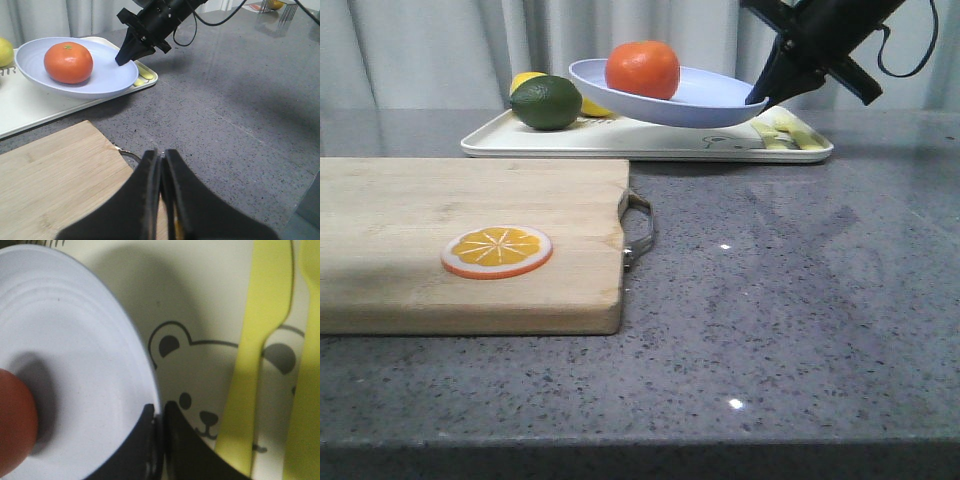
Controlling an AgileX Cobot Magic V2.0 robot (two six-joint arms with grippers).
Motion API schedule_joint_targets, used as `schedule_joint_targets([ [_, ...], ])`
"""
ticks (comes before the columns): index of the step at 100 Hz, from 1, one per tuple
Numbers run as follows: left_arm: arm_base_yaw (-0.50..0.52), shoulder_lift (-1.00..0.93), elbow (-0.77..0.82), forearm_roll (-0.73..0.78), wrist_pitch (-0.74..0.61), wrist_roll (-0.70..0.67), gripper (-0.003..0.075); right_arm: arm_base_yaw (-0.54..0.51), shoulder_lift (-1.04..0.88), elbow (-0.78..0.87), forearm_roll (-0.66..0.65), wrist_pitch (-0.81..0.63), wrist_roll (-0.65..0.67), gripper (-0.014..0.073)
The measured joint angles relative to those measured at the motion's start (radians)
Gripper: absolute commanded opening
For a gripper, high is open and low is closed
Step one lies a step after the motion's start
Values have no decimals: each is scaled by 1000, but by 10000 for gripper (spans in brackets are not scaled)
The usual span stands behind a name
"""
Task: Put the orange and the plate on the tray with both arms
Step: 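Lift the plate with the orange and set it onto the white tray, then open the right gripper and raise it off the plate rim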
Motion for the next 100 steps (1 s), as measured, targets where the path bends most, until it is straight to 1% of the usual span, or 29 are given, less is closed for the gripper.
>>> schedule_joint_targets([
  [19, 0, 0, 0, 0, -4, 1, -20, 0, 79, -99, 0, 26, 0, -58],
  [37, 0, 0, 0, 0, -4, 1, -20, 0, 101, -112, -4, 22, 0, -58],
  [64, 0, 0, 0, 0, -4, 1, -20, 0, 111, -112, -4, -36, 0, -52],
  [69, 0, 0, 0, 0, -4, 2, -20, 0, 112, -112, -4, -49, 0, -35],
  [76, 0, 0, 0, 0, -4, 2, -20, 0, 112, -112, -5, -65, 0, 10],
  [90, 0, 0, 0, 0, -4, 2, -20, 0, 112, -112, -5, -92, 0, 139],
  [100, 0, 0, 0, 0, -4, 2, -20, 0, 112, -114, -8, -102, 0, 198],
])
